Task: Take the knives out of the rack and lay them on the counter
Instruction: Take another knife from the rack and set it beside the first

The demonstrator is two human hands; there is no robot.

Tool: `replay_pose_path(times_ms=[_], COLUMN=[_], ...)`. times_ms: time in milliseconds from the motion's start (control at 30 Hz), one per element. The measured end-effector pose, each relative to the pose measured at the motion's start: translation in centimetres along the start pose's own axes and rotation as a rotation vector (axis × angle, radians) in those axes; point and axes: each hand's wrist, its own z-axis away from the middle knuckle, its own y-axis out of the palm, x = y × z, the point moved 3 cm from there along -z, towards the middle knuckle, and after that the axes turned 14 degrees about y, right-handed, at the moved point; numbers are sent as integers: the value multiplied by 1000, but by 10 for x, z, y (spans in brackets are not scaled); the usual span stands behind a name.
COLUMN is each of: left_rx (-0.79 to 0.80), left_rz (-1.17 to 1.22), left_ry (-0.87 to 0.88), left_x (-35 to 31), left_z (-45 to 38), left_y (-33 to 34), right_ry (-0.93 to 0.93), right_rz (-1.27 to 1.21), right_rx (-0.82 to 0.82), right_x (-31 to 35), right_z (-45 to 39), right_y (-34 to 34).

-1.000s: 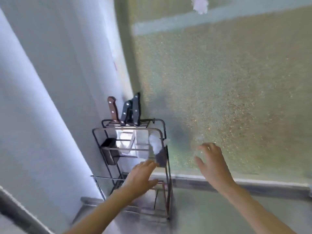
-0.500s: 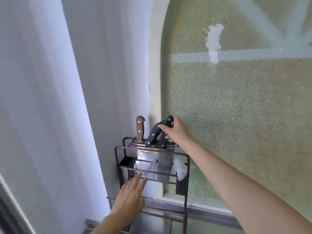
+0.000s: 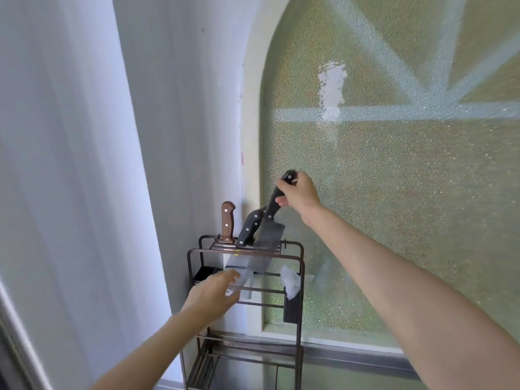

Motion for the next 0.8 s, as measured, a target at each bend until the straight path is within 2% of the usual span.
replay_pose_path(times_ms=[100,233,333,467,567,633,733,800], left_rx=[-78,-232,-210,-208,-179,-131,-63,-23], left_rz=[165,721,1141,1555,1625,1612,1510,1441], left_ry=[-28,-155,-317,-392,-410,-409,-373,-339], left_x=[-17,-55,-84,-125,-159,-183,-219,-245], left_z=[-19,-46,-68,-93,-102,-106,-112,-113], left_y=[-16,-34,-31,-14,6,26,65,97], right_ry=[-108,-174,-198,-192,-93,16,140,197], right_rz=[15,-12,-104,-133,-131,-55,401,620], right_rx=[-4,1,77,208,251,213,48,2], right_x=[39,49,38,11,-23,-51,-94,-127], right_z=[17,52,75,104,121,133,153,166], right_y=[-20,-54,-86,-140,-186,-218,-261,-276])
